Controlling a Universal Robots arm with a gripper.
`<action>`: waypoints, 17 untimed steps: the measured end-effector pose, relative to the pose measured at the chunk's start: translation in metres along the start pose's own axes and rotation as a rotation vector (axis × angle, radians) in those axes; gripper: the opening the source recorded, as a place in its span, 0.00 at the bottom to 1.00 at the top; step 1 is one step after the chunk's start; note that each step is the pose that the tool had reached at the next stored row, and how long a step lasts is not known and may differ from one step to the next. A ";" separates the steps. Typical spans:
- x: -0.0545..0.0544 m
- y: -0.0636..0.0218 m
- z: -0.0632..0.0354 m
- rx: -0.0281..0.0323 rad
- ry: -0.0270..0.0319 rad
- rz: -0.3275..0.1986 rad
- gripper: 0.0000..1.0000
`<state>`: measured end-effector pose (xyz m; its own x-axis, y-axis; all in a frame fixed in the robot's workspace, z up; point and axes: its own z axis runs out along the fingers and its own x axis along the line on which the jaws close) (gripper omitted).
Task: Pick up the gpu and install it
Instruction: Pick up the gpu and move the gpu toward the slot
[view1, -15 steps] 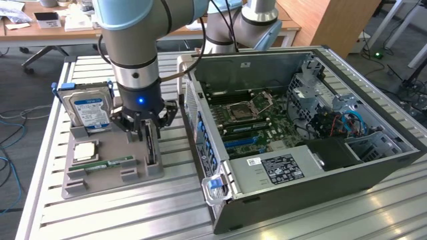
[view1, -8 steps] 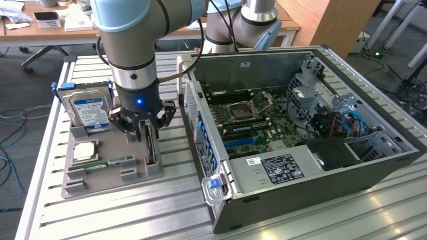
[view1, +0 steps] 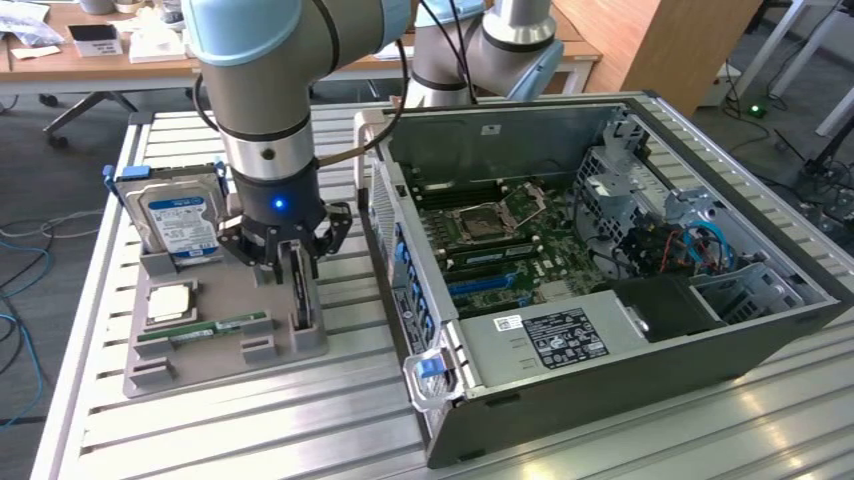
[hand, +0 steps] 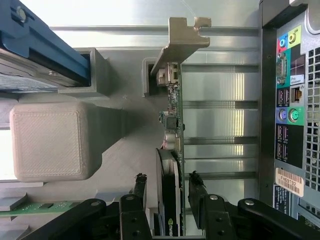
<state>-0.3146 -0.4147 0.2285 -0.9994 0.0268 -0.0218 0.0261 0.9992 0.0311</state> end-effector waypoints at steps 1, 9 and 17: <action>0.000 0.0000 -0.0001 -0.0001 -0.0001 0.000 0.47; 0.000 0.0000 -0.0014 0.0000 -0.0001 0.000 0.47; 0.000 0.0000 -0.0016 0.0003 0.0002 0.000 0.47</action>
<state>-0.3141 -0.4147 0.2301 -0.9994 0.0268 -0.0216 0.0261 0.9992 0.0308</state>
